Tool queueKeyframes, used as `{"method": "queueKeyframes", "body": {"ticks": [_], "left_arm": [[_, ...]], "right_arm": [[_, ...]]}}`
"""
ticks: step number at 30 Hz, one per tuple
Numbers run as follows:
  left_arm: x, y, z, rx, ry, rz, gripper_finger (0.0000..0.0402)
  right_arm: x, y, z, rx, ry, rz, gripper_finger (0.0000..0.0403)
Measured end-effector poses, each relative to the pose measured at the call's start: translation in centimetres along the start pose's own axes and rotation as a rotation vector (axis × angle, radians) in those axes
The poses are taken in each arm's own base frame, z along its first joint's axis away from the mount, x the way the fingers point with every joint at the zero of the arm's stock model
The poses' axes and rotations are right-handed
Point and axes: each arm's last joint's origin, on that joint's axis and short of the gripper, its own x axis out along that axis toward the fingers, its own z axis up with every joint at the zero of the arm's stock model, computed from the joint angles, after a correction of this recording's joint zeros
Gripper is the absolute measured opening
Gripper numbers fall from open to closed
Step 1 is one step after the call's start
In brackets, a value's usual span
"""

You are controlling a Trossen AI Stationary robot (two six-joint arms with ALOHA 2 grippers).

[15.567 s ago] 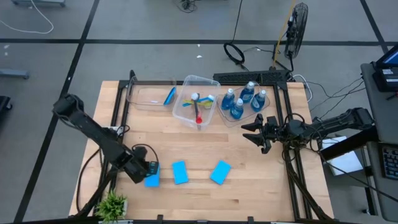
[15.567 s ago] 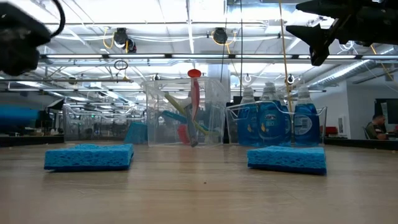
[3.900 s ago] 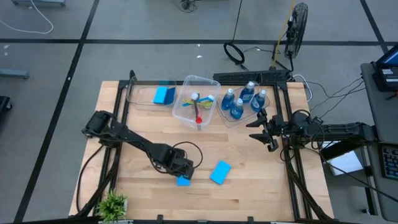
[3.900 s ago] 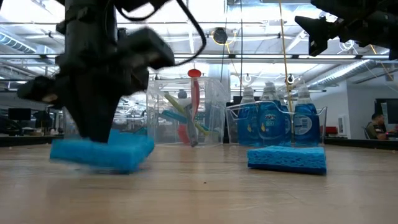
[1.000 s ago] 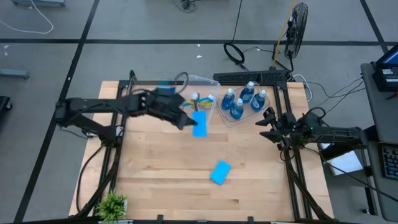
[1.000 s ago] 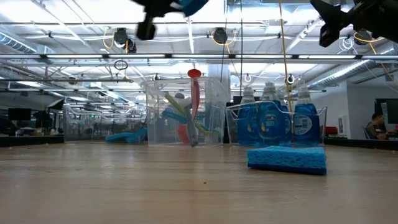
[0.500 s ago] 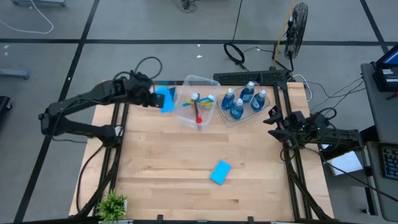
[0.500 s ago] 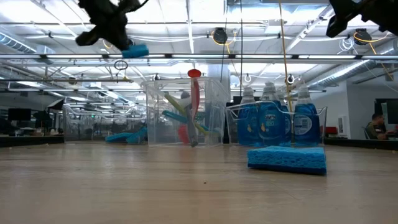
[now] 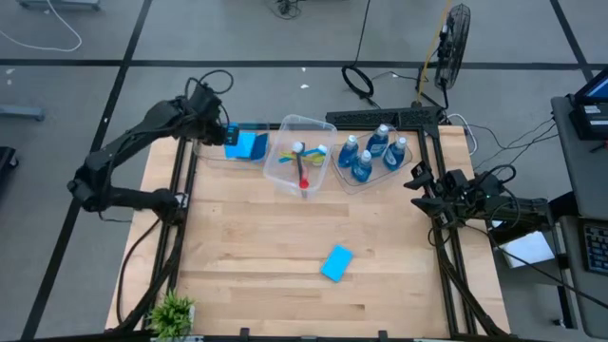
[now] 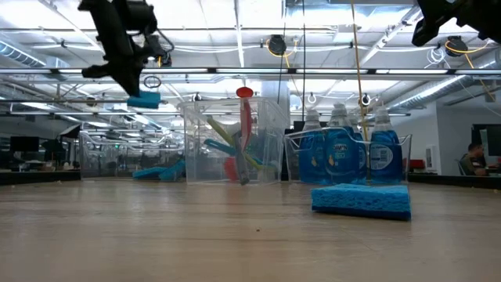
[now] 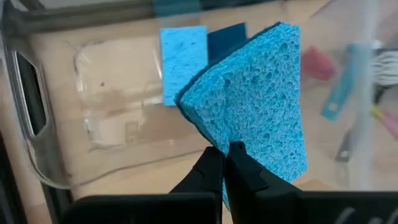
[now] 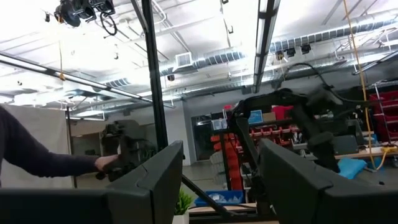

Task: Pick & Place Kitchen Sink Supplies
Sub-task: Put the blue sponge into the left transparent bin

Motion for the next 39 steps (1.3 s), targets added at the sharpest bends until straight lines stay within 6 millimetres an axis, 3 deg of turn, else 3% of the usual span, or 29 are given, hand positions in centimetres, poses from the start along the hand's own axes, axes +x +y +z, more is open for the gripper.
{"method": "queueKeyframes", "body": {"ticks": [10, 22, 30, 39], "left_arm": [[4.3, 3.6, 3.9, -0.009, 0.136, 0.071, 0.0002], [8.0, 5.2, 7.8, 0.012, 0.239, 0.111, 0.0005], [10.8, 5.8, 8.1, 0.029, 0.345, 0.136, 0.0007], [11.6, 6.4, 8.2, 0.036, 0.371, 0.17, 0.0009]], "right_arm": [[0.0, 0.0, 0.0, 0.0, 0.0, -0.002, 0.0197], [0.0, 0.0, 0.0, 0.0, 0.0, -0.003, 0.0197], [0.0, 0.0, 0.0, 0.0, 0.0, -0.004, 0.0197], [0.0, 0.0, 0.0, -0.001, -0.001, -0.005, 0.0196]]}}
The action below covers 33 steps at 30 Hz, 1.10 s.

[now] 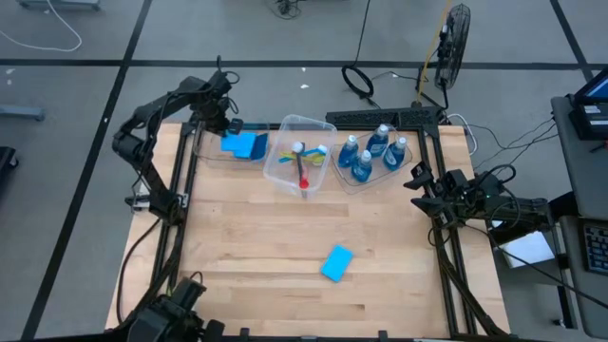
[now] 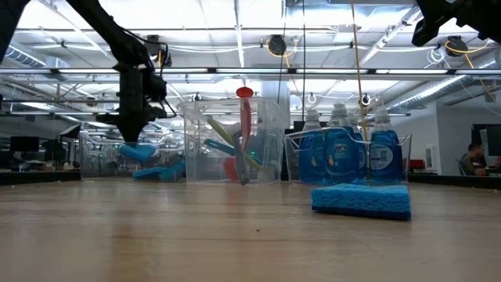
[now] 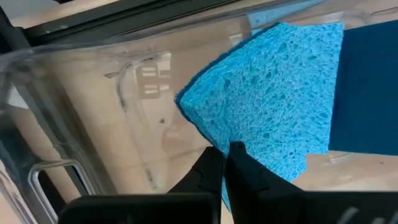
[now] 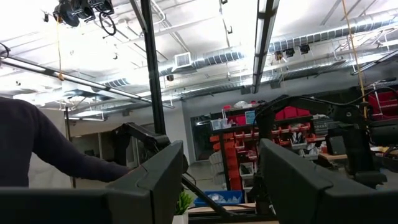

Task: Pick & Place Kitchen Sink Supplies
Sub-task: Put the blue sponge into the left transparent bin

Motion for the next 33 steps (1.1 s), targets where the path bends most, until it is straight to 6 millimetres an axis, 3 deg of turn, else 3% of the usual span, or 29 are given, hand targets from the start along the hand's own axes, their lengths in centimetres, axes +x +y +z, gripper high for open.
{"method": "queueKeyframes", "body": {"ticks": [6, 23, 28, 33], "left_arm": [[0.1, 0.0, 0.0, 0.018, -0.001, 0.01, 0.0012], [-0.1, 0.1, -0.2, 0.092, 0.015, 0.02, 0.0134], [-1.9, -0.1, -1.5, 0.071, 0.0, -0.004, 0.0169], [-5.1, -0.9, -3.6, 0.07, -0.085, -0.085, 0.0189]], "right_arm": [[0.0, 0.0, 0.0, 0.0, 0.0, 0.0, 0.0196], [0.0, 0.0, 0.0, -0.001, -0.003, 0.001, 0.0196], [0.0, 0.0, 0.1, -0.002, -0.013, 0.004, 0.0196], [0.0, 0.0, 0.1, -0.003, -0.013, 0.004, 0.0196]]}}
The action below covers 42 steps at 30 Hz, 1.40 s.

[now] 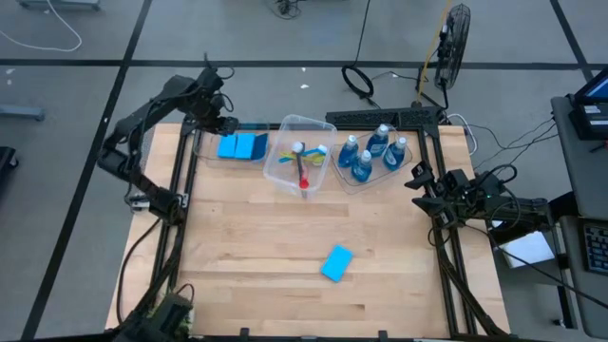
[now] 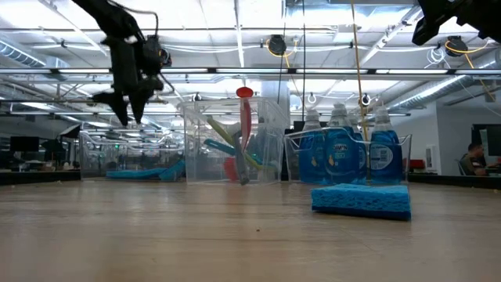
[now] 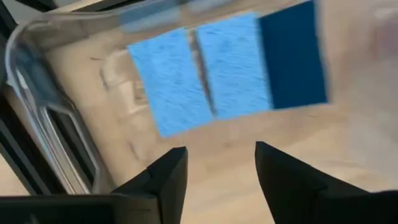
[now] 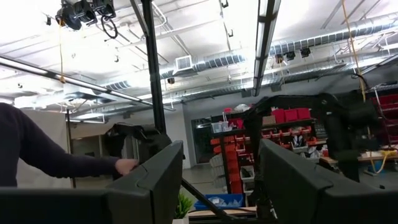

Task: Pick & Place Kitchen Sink Supplies
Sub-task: Put the blue sponge into the left transparent bin

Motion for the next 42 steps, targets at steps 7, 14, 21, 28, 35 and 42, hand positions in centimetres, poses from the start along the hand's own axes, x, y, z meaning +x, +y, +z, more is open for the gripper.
{"method": "queueKeyframes", "body": {"ticks": [7, 14, 21, 28, 35, 42], "left_arm": [[-5.1, -2.0, -3.7, 0.004, -0.171, -0.107, 0.02], [-8.6, -4.2, -7.4, 0.036, -0.305, -0.245, 0.0185], [-10.7, -6.8, -10.0, 0.112, -0.41, -0.39, 0.0175], [-12.1, -9.9, -11.9, 0.251, -0.49, -0.552, 0.0185], [-13.6, -12.5, -13.6, 0.405, -0.59, -0.717, 0.0196], [-14.6, -14.4, -15.3, 0.517, -0.644, -0.831, 0.0185]], "right_arm": [[0.0, 0.0, 0.0, 0.003, 0.0, 0.0, 0.0196], [0.0, 0.0, 0.0, 0.001, 0.0, 0.0, 0.0196], [0.0, 0.0, 0.0, 0.003, -0.001, 0.001, 0.0196], [0.0, 0.2, 0.7, -0.014, -0.069, 0.022, 0.0196], [-0.1, 0.3, 1.0, -0.022, -0.103, 0.033, 0.0196], [0.4, 0.0, 0.5, 0.02, -0.053, 0.018, 0.0196]]}}
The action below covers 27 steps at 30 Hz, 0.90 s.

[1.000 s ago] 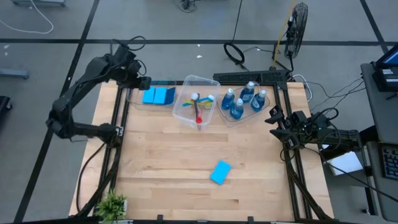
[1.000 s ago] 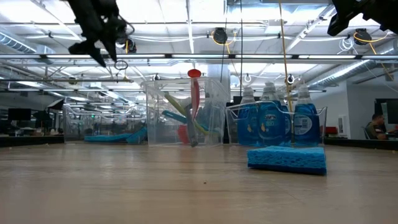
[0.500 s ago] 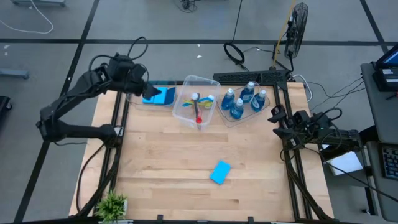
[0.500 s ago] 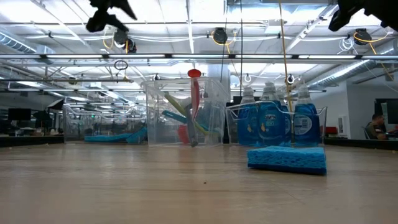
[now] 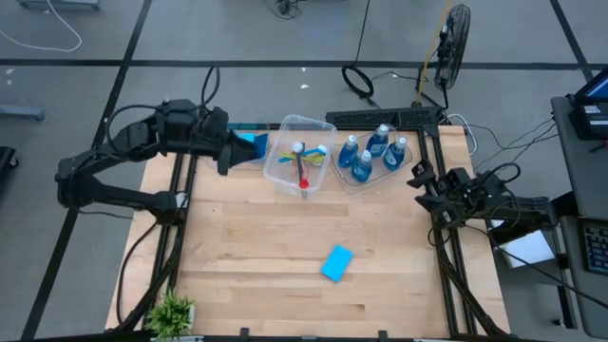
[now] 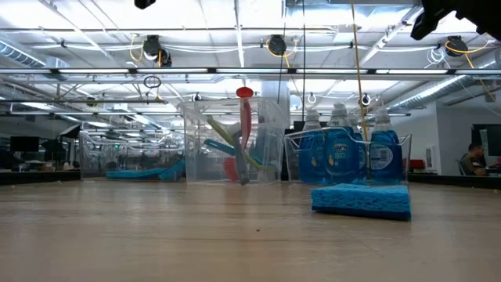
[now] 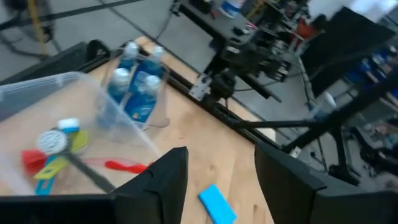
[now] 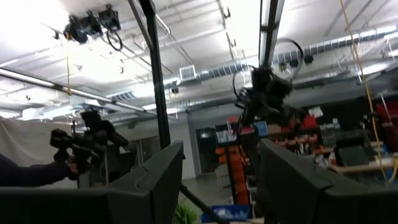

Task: Pick & Place Kitchen Sink Supplies
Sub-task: Put the blue sponge into the left transparent bin

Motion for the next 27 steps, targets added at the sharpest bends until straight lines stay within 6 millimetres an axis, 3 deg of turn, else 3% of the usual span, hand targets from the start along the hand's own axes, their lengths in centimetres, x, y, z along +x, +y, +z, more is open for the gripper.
{"method": "queueKeyframes", "body": {"ticks": [10, 27], "left_arm": [[0.4, -2.4, -1.7, 0.126, 0.015, 0.023, 0.0169], [-0.6, -4.8, -3.4, 0.178, 0.003, 0.032, 0.016]], "right_arm": [[1.7, -0.4, 0.0, 0.047, 0.09, -0.027, 0.0196], [8.2, 0.7, 2.3, 0.096, 0.444, -0.004, 0.0196]]}}
